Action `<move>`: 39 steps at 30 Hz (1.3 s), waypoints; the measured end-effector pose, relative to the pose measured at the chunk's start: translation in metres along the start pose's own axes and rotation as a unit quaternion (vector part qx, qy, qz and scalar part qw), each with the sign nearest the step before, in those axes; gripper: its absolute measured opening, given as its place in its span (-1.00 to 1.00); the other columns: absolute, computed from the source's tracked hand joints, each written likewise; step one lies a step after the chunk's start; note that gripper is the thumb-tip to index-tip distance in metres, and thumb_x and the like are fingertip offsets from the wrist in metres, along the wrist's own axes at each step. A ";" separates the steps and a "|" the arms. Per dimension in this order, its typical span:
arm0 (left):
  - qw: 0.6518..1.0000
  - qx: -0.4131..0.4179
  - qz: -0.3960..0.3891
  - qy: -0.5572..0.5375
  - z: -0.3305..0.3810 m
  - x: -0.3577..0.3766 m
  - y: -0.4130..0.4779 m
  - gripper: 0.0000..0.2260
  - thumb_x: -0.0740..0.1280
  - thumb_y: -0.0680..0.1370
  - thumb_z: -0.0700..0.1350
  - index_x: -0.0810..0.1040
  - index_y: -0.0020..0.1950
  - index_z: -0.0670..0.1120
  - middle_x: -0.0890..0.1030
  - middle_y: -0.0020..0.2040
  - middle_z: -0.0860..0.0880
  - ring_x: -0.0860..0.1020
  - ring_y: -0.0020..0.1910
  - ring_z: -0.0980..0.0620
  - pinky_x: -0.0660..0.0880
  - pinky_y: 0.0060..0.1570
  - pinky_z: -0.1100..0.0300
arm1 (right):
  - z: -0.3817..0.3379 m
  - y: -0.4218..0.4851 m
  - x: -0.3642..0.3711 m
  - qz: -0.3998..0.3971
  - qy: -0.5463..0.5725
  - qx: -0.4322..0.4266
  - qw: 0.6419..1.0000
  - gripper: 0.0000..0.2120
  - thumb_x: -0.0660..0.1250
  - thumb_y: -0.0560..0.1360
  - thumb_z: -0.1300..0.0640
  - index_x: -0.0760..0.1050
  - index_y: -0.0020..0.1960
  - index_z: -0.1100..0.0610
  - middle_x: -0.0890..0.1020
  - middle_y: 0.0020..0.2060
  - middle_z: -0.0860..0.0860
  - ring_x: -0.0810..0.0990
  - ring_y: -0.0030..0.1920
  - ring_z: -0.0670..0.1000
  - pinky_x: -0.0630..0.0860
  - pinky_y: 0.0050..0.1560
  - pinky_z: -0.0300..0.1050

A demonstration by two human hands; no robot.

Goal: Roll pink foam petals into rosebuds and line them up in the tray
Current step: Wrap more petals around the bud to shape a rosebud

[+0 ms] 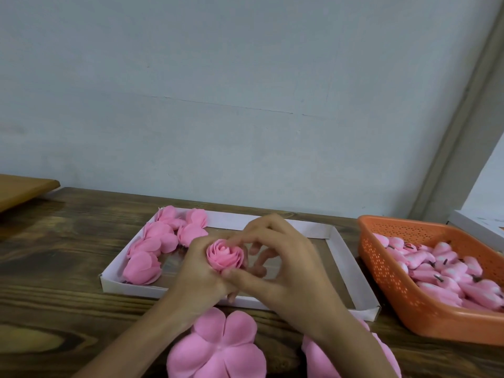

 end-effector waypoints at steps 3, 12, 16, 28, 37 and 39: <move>0.998 -0.033 0.042 -0.016 -0.005 0.000 0.001 -0.74 0.63 0.23 -0.28 0.70 -0.17 -0.06 0.68 -0.28 -0.08 0.67 -0.24 -0.15 0.63 -0.33 0.15 | -0.005 0.000 0.007 0.035 0.017 -0.018 0.999 -0.74 0.61 0.43 0.11 0.70 0.09 -0.04 0.58 0.00 -0.10 0.60 0.04 0.00 0.55 -0.04 -0.18; 0.883 -0.201 0.031 -0.422 -0.011 0.000 0.001 -0.32 0.72 0.15 0.00 0.56 0.18 -0.16 0.62 0.12 -0.21 0.65 0.10 -0.21 0.61 0.15 -0.10 | 0.015 -0.008 0.034 0.022 0.199 0.188 0.962 -0.71 0.48 0.43 -0.16 0.59 0.07 -0.04 0.69 -0.01 -0.16 0.69 0.00 -0.09 0.66 0.01 -0.11; 0.907 -0.208 0.004 -0.367 -0.010 0.002 -0.002 -0.35 0.69 0.20 0.08 0.58 0.17 -0.14 0.66 0.21 -0.17 0.68 0.07 -0.11 0.57 -0.02 0.01 | 0.020 -0.009 0.050 0.025 0.249 0.224 0.942 -0.73 0.45 0.53 -0.10 0.65 0.12 0.05 0.74 -0.01 -0.03 0.72 0.04 0.02 0.66 0.09 0.22; 0.946 -0.162 0.033 -0.279 0.002 0.010 -0.007 -0.58 0.51 0.34 -0.02 0.55 0.00 -0.30 0.61 0.27 -0.28 0.64 0.10 -0.17 0.53 0.01 0.01 | 0.014 -0.009 0.057 0.069 0.328 0.181 0.925 -0.77 0.43 0.52 0.31 0.67 0.12 0.08 0.75 -0.15 0.08 0.76 -0.09 0.11 0.68 -0.10 -0.07; 0.949 -0.162 -0.051 -0.267 0.013 0.005 -0.007 -0.59 0.61 0.34 0.02 0.58 -0.07 -0.24 0.57 0.20 -0.44 0.63 0.19 -0.29 0.58 -0.01 -0.12 | 0.007 -0.007 0.057 -0.042 0.505 0.285 0.814 -0.73 0.39 0.61 0.12 0.63 0.15 0.33 0.62 -0.20 0.09 0.60 -0.16 0.00 0.58 -0.01 -0.11; 0.944 -0.160 -0.070 -0.279 0.014 0.005 -0.007 -0.54 0.64 0.31 0.04 0.56 -0.07 -0.26 0.56 0.20 -0.46 0.62 0.20 -0.31 0.63 -0.06 -0.03 | 0.009 -0.008 0.056 -0.050 0.536 0.312 0.783 -0.67 0.38 0.62 0.12 0.58 0.21 0.39 0.62 -0.19 0.14 0.61 -0.17 0.02 0.60 -0.02 -0.11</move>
Point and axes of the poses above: each hand's wrist, its own y-axis towards the middle knuckle, its own x-axis out of the palm, z = x × y, the point moved 4 cm from there along y, towards the middle knuckle
